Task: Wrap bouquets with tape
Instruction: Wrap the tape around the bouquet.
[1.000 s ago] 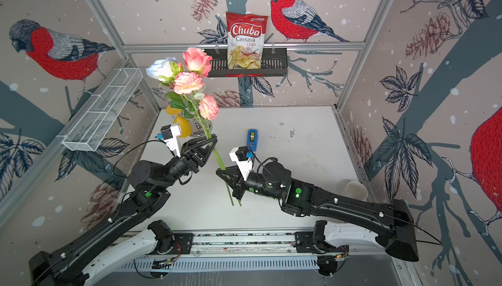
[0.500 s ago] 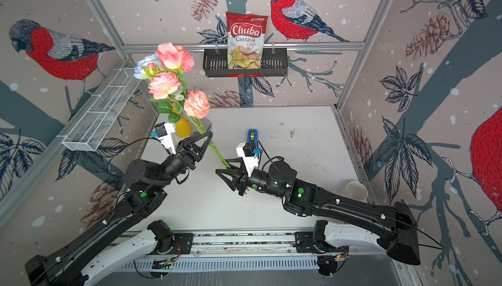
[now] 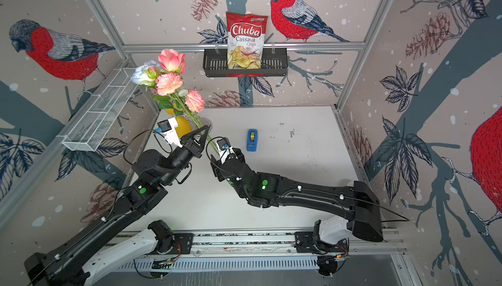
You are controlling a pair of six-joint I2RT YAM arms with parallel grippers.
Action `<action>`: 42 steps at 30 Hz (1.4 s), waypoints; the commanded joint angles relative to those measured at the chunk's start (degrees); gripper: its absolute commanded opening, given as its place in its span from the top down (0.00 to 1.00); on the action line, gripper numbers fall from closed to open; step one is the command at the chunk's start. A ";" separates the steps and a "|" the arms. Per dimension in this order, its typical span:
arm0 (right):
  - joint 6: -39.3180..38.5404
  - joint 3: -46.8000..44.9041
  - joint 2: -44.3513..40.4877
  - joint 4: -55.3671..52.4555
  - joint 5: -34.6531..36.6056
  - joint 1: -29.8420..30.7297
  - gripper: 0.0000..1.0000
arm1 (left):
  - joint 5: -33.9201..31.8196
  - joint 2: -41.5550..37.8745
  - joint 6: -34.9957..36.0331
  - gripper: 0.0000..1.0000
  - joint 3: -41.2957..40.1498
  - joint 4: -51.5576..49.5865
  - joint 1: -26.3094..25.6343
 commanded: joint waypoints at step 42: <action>13.17 -20.37 -25.97 6.50 -19.69 -8.51 1.00 | -0.96 -10.87 7.51 0.02 -7.28 -5.23 0.83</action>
